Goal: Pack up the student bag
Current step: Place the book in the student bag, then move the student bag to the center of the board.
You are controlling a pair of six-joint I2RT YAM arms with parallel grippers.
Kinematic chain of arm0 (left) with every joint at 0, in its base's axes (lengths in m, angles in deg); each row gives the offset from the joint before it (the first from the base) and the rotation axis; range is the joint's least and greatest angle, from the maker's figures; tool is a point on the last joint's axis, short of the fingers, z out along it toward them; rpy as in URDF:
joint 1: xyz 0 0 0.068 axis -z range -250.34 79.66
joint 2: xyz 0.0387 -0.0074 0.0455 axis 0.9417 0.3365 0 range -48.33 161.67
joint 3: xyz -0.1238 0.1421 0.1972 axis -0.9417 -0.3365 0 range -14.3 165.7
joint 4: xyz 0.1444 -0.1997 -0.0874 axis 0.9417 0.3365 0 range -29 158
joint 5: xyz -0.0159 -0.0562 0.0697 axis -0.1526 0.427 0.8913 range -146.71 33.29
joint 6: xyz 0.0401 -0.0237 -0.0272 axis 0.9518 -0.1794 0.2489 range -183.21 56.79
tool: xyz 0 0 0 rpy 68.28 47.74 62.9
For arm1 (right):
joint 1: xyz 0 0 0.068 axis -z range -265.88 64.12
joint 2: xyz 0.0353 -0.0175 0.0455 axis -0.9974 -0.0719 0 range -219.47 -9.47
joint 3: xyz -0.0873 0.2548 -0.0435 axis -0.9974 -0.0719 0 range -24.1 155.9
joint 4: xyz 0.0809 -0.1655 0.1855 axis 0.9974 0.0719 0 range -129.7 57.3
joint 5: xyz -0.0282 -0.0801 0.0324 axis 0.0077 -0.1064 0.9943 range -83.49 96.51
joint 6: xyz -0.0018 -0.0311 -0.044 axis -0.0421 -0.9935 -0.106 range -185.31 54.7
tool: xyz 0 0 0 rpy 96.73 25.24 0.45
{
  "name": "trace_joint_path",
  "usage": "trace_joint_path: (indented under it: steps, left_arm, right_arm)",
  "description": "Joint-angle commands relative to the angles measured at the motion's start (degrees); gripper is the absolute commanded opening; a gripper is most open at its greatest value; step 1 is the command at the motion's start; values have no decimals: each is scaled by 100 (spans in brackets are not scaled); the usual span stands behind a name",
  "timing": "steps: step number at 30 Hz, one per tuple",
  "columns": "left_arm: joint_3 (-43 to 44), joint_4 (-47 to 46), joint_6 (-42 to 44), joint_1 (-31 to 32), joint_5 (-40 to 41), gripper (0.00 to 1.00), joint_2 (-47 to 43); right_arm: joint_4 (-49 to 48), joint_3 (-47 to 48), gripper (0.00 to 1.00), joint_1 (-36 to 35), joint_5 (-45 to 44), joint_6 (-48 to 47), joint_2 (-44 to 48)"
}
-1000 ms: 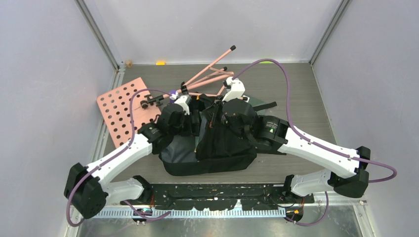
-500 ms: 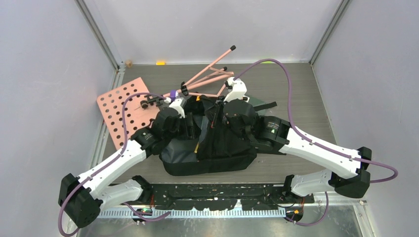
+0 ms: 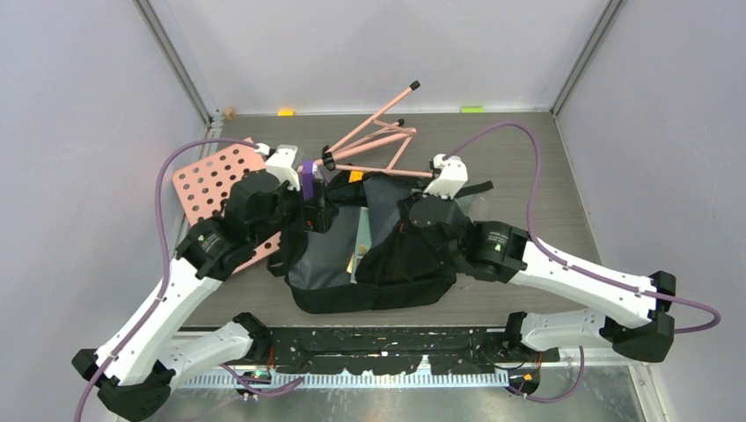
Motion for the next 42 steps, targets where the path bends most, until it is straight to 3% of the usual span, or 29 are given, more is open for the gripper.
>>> trace_joint_path:
  steps: [1, 9, 14, 16, 19, 22, 25, 26, 28, 32, 37, 42]
  left_arm:
    - [265, 1501, 589, -58, 696, 95, 110]
    - [-395, 1356, 182, -126, 622, 100, 45]
    - [-772, 1225, 117, -122, 1121, 99, -11]
    - [-997, 1090, 117, -130, 1299, 86, -60]
    - [-1241, 798, 150, -125, 1162, 47, -237]
    - [-1315, 483, 212, -124, 1048, 19, -577]
    - [-1180, 317, 411, -128, 1063, 0, -890]
    - [-1102, 313, 478, -130, 1078, 0, -961]
    - [-858, 359, 591, -128, 1081, 0, -1064]
    - [-403, 606, 697, -127, 1091, 0, -1002]
    - [-209, 600, 779, -124, 1121, 0, -971]
    - [-102, 706, 887, -123, 1519, 0, -986]
  right_arm:
    - [104, -353, 3, 29, -1088, 438, 509]
    - [540, -864, 6, 42, -1192, 933, 509]
    - [560, -1095, 10, 82, -1165, 993, 505]
    - [612, -1244, 12, 172, -1095, 1111, 526]
    - [641, -1600, 15, 438, -860, 1349, 582]
    - [586, -1852, 20, 801, -224, 1397, 667]
    - [441, -1857, 44, 1347, 971, 908, 710]
    - [474, -1712, 58, 1436, 1201, 661, 714]
    - [656, -1370, 75, 1675, 1732, 324, 728]
    - [1214, -407, 93, 1985, 2297, -369, 725]
    - [1714, 343, 100, 2555, 2395, -1116, 552]
    - [1261, 353, 100, 3965, 3252, -1543, 214]
